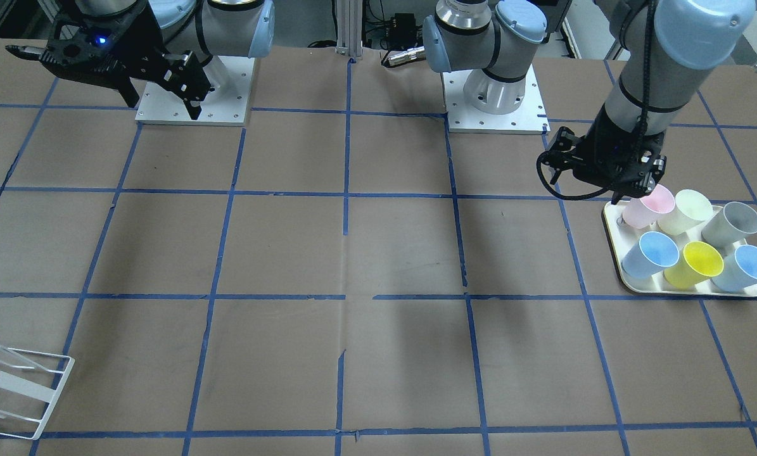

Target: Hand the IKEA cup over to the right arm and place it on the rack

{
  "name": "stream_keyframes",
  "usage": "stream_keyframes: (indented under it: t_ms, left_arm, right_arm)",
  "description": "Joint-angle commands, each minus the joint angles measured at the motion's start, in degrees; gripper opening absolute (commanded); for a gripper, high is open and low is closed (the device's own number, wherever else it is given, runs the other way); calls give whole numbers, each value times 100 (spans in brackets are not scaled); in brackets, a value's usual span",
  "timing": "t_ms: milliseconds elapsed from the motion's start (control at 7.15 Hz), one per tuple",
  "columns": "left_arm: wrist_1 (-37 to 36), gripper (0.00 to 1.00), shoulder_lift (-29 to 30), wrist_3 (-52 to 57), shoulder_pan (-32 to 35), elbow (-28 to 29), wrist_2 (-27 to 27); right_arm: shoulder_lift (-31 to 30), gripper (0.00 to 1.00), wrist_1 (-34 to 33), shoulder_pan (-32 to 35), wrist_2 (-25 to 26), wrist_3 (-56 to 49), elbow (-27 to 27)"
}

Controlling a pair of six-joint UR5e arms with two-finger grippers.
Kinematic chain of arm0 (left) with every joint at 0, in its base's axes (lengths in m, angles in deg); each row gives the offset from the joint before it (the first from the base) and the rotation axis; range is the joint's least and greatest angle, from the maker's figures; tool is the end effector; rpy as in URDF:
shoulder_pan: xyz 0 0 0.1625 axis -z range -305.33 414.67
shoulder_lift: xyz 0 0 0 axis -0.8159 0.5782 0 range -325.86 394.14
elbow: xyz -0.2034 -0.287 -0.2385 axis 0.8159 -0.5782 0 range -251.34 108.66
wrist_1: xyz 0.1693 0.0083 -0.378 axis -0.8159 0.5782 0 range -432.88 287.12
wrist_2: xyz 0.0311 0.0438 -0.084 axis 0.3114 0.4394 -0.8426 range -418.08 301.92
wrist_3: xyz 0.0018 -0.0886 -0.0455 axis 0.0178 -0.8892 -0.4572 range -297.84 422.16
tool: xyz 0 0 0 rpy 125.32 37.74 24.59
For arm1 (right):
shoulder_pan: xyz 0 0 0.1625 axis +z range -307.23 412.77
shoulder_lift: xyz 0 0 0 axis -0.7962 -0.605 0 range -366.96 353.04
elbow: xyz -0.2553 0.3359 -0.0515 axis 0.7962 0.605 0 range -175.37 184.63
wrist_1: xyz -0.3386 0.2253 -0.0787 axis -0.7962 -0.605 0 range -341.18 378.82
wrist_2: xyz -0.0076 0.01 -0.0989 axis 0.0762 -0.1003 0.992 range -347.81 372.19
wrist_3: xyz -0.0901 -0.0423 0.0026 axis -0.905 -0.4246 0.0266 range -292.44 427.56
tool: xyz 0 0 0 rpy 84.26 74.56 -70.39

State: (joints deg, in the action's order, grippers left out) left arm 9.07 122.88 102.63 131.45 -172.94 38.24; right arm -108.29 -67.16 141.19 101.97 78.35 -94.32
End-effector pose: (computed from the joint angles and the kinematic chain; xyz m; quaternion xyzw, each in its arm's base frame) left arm -0.0112 -0.4876 0.4141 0.2362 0.9699 0.0428 0.0402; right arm 0.1225 -0.4088 0.4933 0.1078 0.9941 0.0145 0.0008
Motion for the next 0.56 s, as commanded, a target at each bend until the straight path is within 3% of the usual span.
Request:
stream_keyframes:
  t_ms: [0,420]
  left_arm:
    - [-640,100,29,1929,-949,-559,-26]
    - [-1041,100,47,4549,-1918,-957,-35]
  right_arm:
    - [-1,100,-41,0,-47,2,7]
    - [-1,100,-16,0,-31,2,7]
